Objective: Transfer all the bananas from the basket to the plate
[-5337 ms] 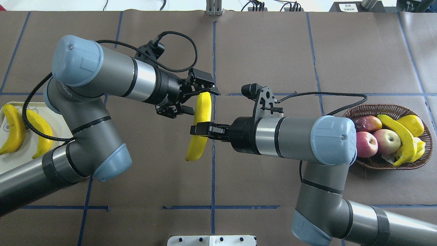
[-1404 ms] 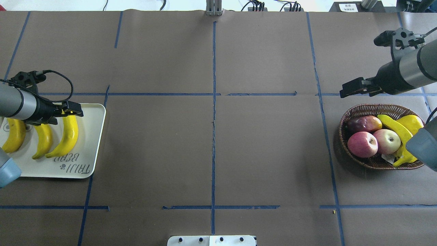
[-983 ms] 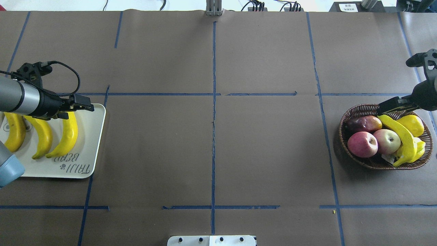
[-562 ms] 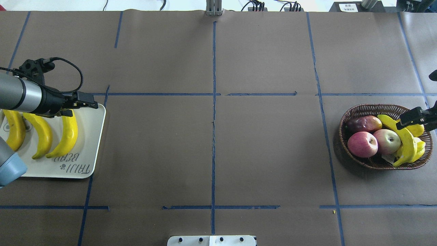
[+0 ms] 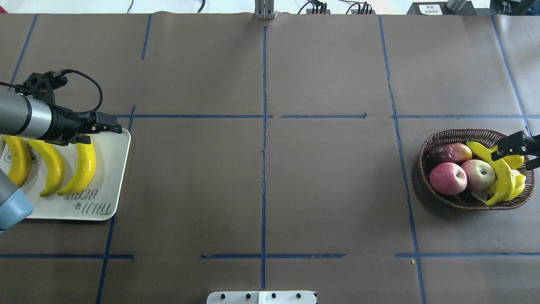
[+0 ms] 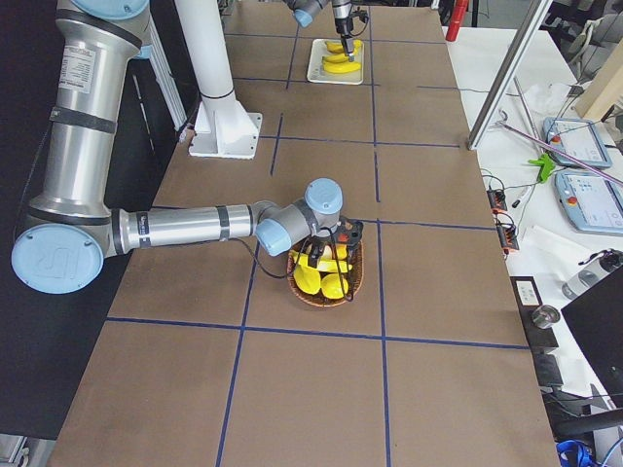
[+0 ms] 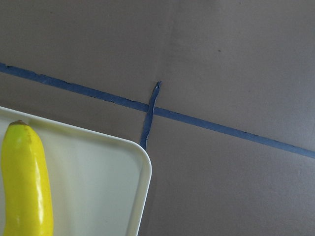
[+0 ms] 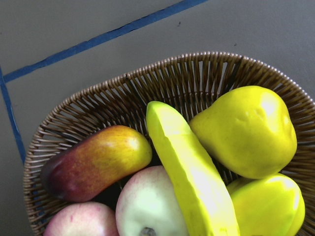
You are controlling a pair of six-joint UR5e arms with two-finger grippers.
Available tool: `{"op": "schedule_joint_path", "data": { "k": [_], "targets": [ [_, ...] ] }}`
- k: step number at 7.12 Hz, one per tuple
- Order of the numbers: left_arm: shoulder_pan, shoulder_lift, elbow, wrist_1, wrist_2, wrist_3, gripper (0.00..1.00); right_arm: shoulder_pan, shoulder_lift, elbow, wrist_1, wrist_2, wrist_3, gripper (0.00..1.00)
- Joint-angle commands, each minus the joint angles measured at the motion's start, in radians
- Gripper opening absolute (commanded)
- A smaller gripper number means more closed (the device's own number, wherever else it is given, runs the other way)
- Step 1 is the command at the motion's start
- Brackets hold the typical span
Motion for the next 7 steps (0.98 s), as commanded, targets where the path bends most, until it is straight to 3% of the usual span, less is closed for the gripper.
{"op": "schedule_joint_path", "data": {
  "k": [1, 6, 7],
  "targets": [
    [0.001, 0.000, 0.000, 0.000, -0.004, 0.000, 1.00, -0.013, -0.012, -0.117, 0.269, 0.003, 0.151, 0.99],
    [0.001, -0.002, -0.001, 0.000, -0.004, 0.001, 1.00, -0.090, -0.017, -0.108, 0.274, -0.004, 0.151, 0.97],
    [0.001, -0.002, -0.001, 0.000, -0.002, 0.000, 1.00, -0.090, -0.031, -0.102, 0.274, -0.004, 0.151, 0.65]
  ]
}}
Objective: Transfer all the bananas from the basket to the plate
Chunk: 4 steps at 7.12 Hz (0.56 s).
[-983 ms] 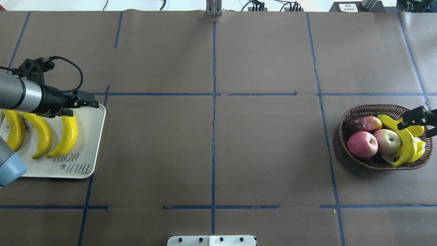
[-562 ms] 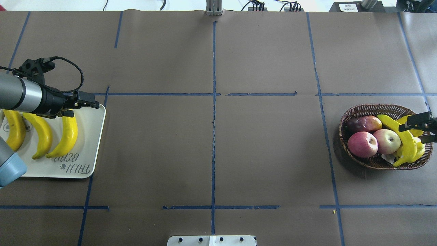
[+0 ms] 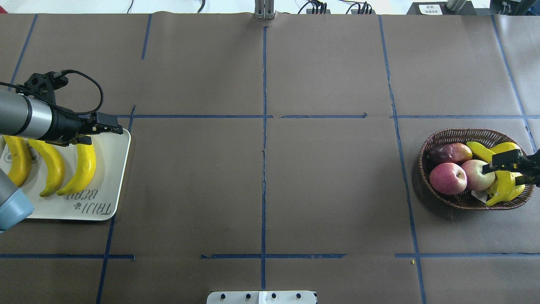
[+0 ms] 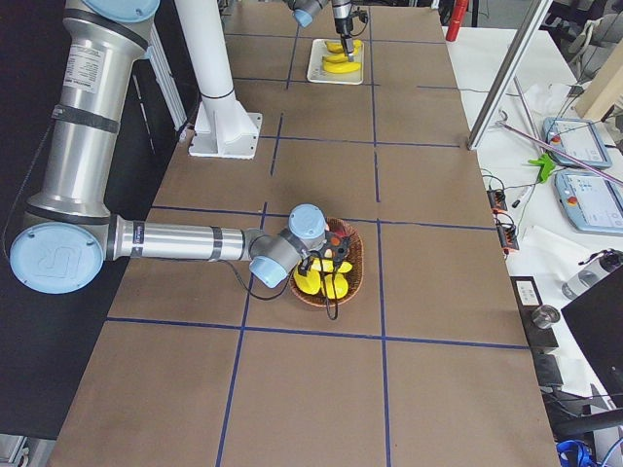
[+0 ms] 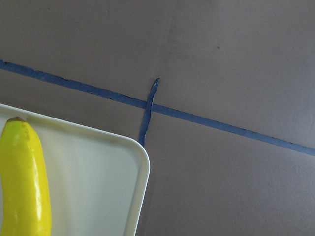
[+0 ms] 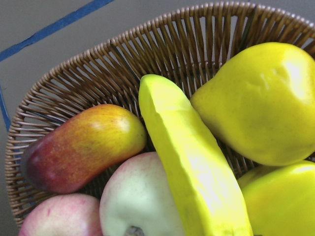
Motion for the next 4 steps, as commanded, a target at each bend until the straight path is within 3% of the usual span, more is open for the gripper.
{"op": "schedule_joint_path", "data": {
  "k": [1, 3, 4],
  "targets": [
    [0.000, 0.000, -0.005, 0.002, 0.000, 0.000, 1.00, -0.001, -0.016, 0.013, 0.003, -0.001, -0.001, 0.36],
    [0.000, -0.010, -0.007, 0.002, 0.000, -0.018, 1.00, 0.002, -0.044, 0.064, 0.006, -0.001, -0.006, 0.01],
    [0.000, -0.013, -0.007, 0.003, 0.000, -0.018, 1.00, 0.014, -0.048, 0.083, 0.005, 0.005, -0.006, 0.00]
  ]
}}
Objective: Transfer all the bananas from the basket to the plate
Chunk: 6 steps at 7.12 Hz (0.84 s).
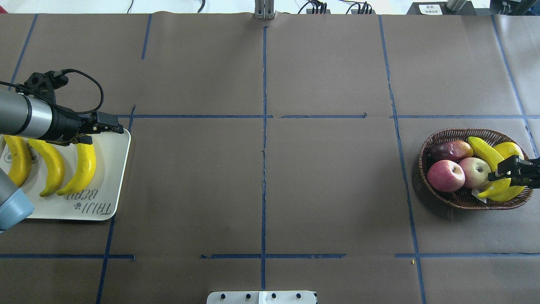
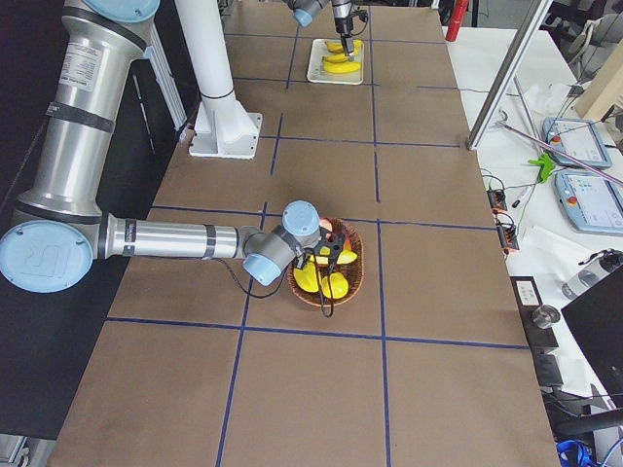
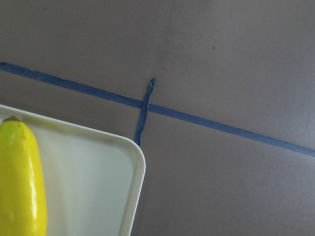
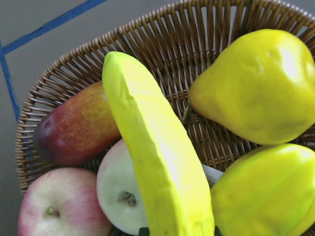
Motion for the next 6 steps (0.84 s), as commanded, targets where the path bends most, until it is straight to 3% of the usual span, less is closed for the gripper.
{"op": "schedule_joint_path", "data": {
  "k": [1, 4, 6],
  "targets": [
    [0.000, -0.005, 0.001, 0.002, 0.000, -0.005, 1.00, 0.038, -0.008, 0.032, 0.001, 0.006, -0.001, 0.00],
    [0.002, -0.030, 0.009, 0.003, 0.000, -0.006, 1.00, 0.136, 0.053, 0.107, -0.014, -0.001, -0.005, 0.00],
    [0.034, -0.117, 0.032, 0.003, 0.003, -0.055, 1.00, 0.049, 0.328, 0.107, -0.210, -0.004, 0.004, 0.00]
  ]
}}
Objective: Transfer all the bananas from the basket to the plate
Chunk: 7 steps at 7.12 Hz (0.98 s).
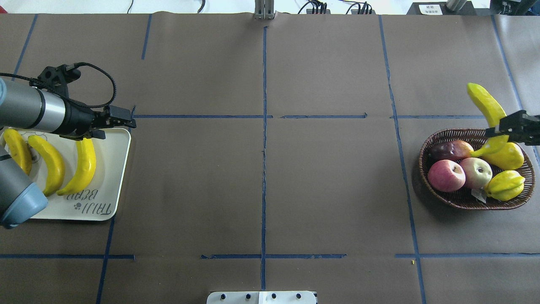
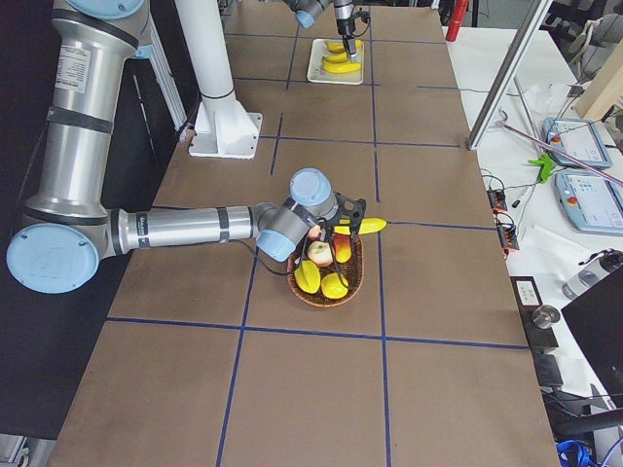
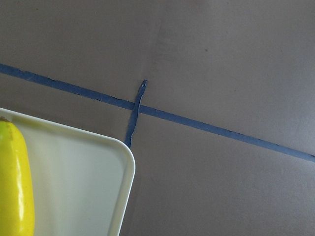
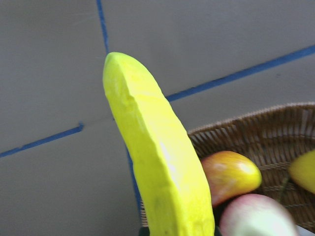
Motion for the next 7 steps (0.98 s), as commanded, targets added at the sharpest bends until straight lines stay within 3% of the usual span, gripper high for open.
{"op": "schedule_joint_path", "data": {
  "k": [1, 4, 7],
  "targets": [
    [0.021, -0.107, 0.010, 0.000, 0.002, -0.116, 1.00, -0.104, 0.304, 0.004, -0.229, -0.021, 0.006, 0.00],
    [0.076, -0.307, 0.027, -0.011, 0.008, -0.382, 0.99, -0.395, 0.599, -0.001, -0.418, -0.336, 0.081, 0.01],
    [0.101, -0.430, 0.082, -0.013, 0.012, -0.480, 0.99, -0.558, 0.655, 0.039, -0.420, -0.534, 0.084, 0.01]
  ]
}}
